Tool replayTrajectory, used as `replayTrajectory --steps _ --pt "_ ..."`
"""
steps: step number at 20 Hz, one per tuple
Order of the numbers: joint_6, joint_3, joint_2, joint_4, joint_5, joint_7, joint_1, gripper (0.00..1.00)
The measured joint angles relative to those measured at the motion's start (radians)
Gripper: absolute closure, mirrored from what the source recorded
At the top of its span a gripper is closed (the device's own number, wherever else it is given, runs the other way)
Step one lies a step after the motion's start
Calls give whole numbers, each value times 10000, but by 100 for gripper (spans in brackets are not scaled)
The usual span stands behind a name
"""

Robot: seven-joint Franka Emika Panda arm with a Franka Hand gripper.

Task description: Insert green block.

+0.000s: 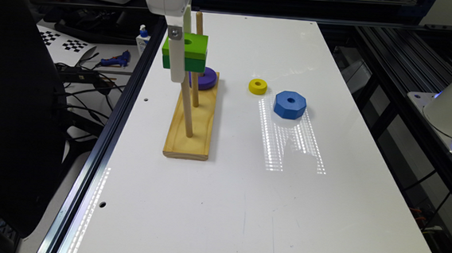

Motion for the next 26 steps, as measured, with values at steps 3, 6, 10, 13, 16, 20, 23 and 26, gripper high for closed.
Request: replayTrajectory --steps 3,6,10,13,16,20,23,26 --pt "76 0 113 30 0 0 2 100" --pt "97 0 139 34 0 0 2 100" --pt "116 0 205 34 0 0 4 100" --pt "328 0 449 34 -12 0 7 100" --pt "363 0 491 34 -14 0 7 100" --pt "401 -2 559 34 -20 0 7 100" --pt "414 -2 584 34 -23 0 7 100" --pt "570 -3 785 29 -50 0 7 100"
